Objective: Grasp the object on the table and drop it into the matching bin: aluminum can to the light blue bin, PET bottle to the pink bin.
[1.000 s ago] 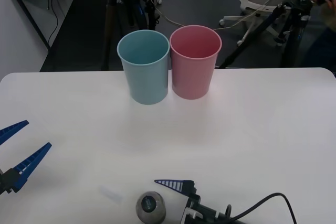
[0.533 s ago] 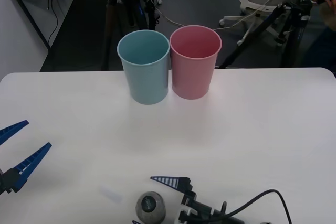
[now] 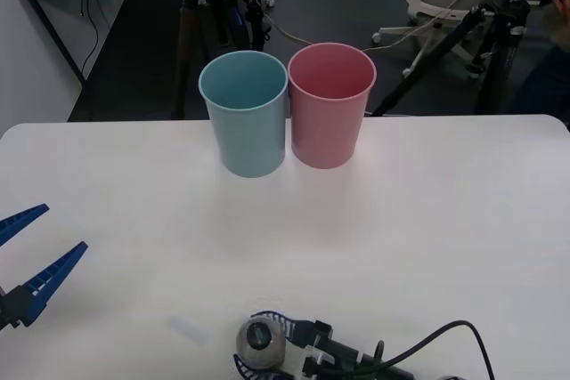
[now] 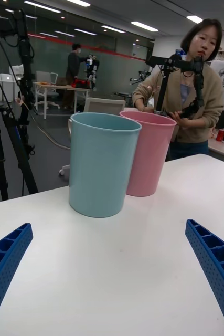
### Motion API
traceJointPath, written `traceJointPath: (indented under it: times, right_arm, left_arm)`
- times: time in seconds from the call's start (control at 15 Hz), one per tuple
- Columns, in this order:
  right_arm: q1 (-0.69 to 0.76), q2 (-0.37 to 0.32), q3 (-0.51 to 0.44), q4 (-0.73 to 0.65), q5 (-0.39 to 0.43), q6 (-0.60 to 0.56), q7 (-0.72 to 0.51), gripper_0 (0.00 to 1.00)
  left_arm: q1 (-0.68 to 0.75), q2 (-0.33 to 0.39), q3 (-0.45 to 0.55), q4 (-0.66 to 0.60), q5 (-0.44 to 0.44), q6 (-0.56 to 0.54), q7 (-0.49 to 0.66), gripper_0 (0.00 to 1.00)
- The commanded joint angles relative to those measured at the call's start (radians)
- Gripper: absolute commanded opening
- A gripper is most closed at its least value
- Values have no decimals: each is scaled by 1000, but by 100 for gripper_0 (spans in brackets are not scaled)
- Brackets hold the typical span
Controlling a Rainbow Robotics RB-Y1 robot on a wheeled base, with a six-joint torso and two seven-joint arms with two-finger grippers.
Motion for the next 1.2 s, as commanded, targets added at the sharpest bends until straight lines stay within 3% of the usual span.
traceJointPath:
  times: [0.07,0.53,0.73,1.2]
  right_arm:
    - [0,-1,-2,1,0,0,0,1]
    - [12,-47,-80,-14,-37,-57,0,0]
    - [80,-86,-134,-112,-65,-20,-18,0]
    - [193,-113,-336,-198,-221,-16,-77,0]
  left_arm:
    - [0,0,0,0,0,0,0,100]
    - [0,0,0,0,0,0,0,100]
    - [0,0,0,0,0,0,0,100]
    - [0,0,0,0,0,0,0,100]
